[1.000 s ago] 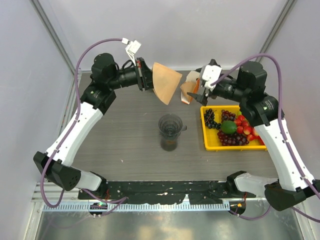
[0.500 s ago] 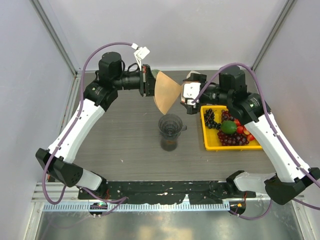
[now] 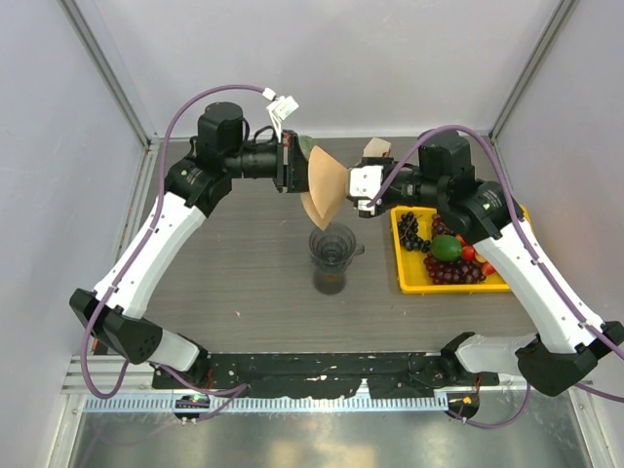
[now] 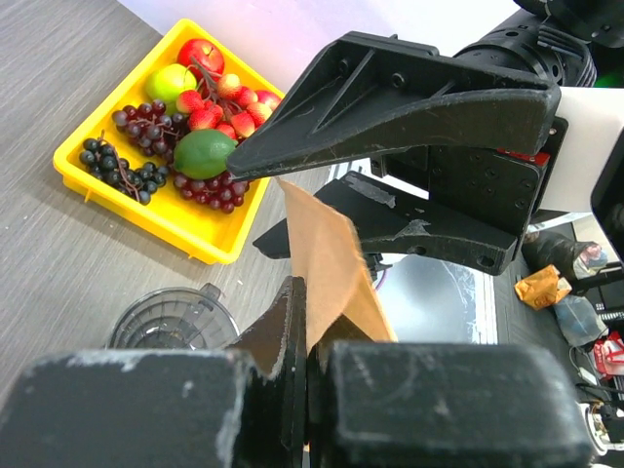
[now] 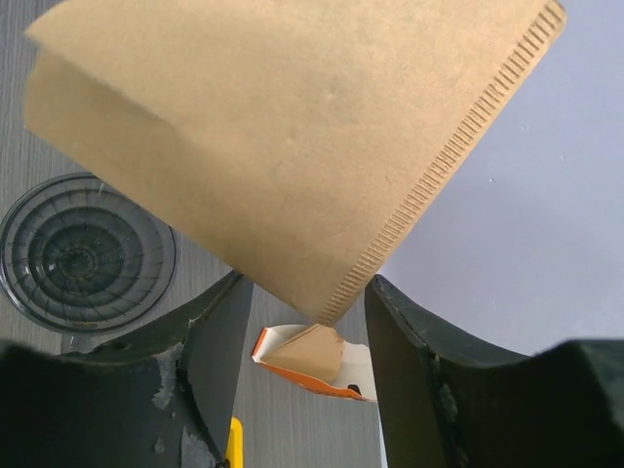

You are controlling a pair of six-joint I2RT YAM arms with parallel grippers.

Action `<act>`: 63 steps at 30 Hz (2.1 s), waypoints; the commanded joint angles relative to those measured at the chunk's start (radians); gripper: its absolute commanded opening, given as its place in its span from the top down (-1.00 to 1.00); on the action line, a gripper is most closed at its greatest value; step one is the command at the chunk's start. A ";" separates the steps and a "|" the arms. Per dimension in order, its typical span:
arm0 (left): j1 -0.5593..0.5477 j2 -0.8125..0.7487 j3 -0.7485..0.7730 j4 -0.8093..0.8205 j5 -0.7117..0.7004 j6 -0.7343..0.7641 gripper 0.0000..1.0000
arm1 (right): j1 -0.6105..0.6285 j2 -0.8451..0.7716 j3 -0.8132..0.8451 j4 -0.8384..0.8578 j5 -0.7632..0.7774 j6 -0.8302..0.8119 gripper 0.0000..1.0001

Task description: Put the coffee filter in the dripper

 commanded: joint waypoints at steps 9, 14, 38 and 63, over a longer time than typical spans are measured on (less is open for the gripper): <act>-0.011 -0.008 0.031 -0.020 -0.022 0.036 1.00 | 0.007 -0.013 0.040 -0.007 0.007 -0.020 0.08; -0.018 -0.008 0.037 -0.043 -0.037 0.057 1.00 | 0.009 -0.013 0.041 -0.007 0.005 -0.032 0.17; -0.020 -0.013 0.020 -0.073 -0.046 0.143 0.86 | 0.012 -0.013 0.068 -0.107 -0.073 -0.035 0.75; 0.037 -0.151 -0.210 0.259 0.098 0.226 -0.54 | -0.056 -0.022 0.060 -0.130 -0.316 0.157 0.90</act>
